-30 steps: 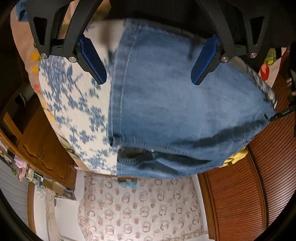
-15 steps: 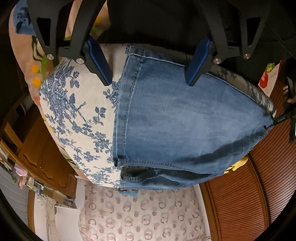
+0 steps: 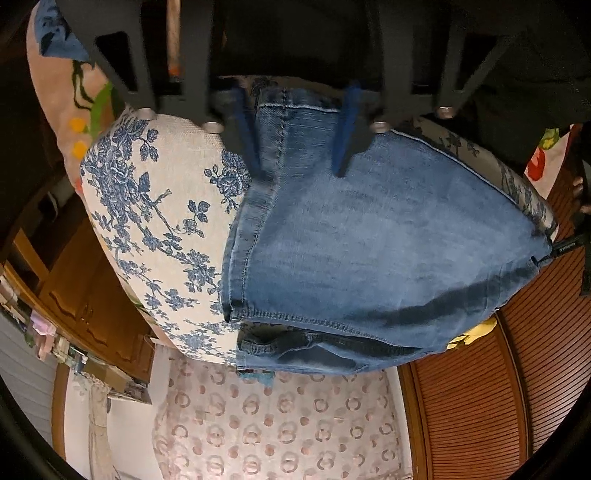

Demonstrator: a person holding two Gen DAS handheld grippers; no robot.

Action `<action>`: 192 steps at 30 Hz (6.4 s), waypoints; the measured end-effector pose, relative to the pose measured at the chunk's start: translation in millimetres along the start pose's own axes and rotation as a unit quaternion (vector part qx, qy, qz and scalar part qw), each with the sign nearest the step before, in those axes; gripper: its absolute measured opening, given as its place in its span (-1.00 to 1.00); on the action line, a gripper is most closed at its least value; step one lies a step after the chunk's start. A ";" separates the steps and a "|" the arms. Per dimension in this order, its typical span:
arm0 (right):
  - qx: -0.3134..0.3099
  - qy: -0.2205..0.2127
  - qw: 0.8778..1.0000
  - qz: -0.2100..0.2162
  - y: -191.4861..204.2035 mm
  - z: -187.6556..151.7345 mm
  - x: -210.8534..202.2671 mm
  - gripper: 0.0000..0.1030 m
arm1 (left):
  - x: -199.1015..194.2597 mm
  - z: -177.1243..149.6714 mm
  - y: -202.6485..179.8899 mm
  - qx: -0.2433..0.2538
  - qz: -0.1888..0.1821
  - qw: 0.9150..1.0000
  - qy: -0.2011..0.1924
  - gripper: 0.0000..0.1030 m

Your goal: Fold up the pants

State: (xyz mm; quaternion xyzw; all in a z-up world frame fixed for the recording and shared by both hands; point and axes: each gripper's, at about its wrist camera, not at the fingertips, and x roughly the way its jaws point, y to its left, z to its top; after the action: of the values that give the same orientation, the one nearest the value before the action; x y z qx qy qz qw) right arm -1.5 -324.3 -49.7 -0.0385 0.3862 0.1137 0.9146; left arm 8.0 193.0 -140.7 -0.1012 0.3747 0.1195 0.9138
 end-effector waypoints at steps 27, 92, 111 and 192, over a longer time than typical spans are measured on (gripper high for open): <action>-0.008 -0.104 0.994 0.029 -9.3 53.1 -21.6 -0.80 | -46.6 26.9 -12.6 0.011 -0.043 0.996 -0.073 -0.71; -0.019 -0.047 0.998 -0.026 -68.8 251.4 183.7 -0.81 | 133.4 246.5 -137.9 0.109 -0.014 0.990 -0.088 -0.73; 0.002 -0.041 0.998 -0.037 -77.3 290.4 211.6 -0.63 | 162.8 276.9 -151.1 0.134 -0.014 0.990 -0.048 -0.38; -0.031 0.027 0.998 0.046 -102.8 234.5 176.4 -0.78 | 165.8 188.3 -56.0 0.077 -0.021 0.996 0.044 0.43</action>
State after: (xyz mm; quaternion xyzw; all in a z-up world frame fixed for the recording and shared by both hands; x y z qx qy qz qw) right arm 305.8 -355.6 -13.8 -0.0519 0.4081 0.1666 0.8961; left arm 263.4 215.1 -121.3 -0.0434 0.4209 0.0663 0.9037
